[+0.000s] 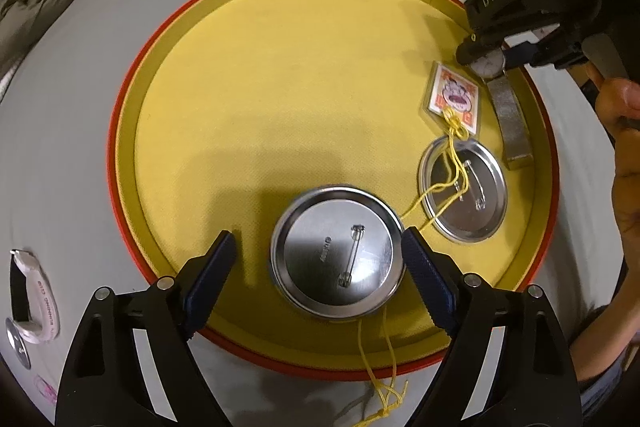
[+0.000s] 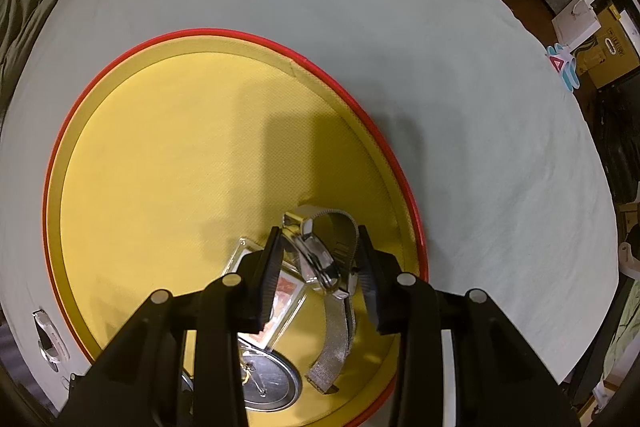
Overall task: Organize jewelry
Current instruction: 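Hold the watch in the right tool while the left tool grasps the large silver badge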
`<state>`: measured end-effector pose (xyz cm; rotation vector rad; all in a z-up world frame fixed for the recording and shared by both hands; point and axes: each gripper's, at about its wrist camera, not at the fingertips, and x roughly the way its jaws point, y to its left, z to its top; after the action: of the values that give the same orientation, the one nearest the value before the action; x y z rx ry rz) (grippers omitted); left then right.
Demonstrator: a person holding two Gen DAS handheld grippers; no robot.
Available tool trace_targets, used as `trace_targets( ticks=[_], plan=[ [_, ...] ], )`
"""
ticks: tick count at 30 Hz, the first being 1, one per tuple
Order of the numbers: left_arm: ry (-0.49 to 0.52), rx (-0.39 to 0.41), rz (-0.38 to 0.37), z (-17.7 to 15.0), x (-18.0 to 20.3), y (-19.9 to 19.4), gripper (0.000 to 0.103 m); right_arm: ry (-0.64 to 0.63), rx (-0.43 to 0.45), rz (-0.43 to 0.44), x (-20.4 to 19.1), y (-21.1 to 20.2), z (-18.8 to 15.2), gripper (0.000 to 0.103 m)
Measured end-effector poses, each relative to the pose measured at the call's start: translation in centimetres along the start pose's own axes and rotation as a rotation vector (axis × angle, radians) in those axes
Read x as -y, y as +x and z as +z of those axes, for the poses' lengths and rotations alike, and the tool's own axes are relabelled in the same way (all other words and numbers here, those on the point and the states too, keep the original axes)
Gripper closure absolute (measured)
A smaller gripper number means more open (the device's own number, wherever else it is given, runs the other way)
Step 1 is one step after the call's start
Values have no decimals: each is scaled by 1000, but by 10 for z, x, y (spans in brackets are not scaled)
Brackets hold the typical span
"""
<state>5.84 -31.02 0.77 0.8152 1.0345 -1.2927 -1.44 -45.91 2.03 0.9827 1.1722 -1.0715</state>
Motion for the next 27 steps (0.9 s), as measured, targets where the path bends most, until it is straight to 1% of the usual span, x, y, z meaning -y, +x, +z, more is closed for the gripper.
trace_targets(
  ticks=[8, 11, 12, 14, 17, 19, 22, 23, 27],
  plan=[
    [13, 5, -37, -6, 4, -10, 21, -2, 0, 5, 2, 0, 0, 69],
    [35, -14, -17, -7, 9, -4, 20, -4, 1, 5, 3, 0, -1, 69],
    [49, -15, -9, -7, 11, -4, 17, -4, 1, 5, 3, 0, 0, 69],
    [60, -16, 3, -6, 21, 2, 16, -4, 0, 5, 2, 0, 0, 69],
    [55, -8, -2, -6, 21, 2, 16, -4, -1, 5, 2, 0, 1, 69],
    [49, -2, -5, -7, 21, 0, 18, -3, -1, 6, 4, 0, 1, 69],
    [36, 5, 2, -7, 16, -3, 29, -2, -2, 7, 4, 0, 1, 70],
    [32, 8, 3, -8, 14, -4, 31, -1, -2, 8, 4, 0, 1, 70],
    [20, 18, -3, -8, 13, -5, 33, 0, 0, 7, 5, 0, 2, 70]
  ],
)
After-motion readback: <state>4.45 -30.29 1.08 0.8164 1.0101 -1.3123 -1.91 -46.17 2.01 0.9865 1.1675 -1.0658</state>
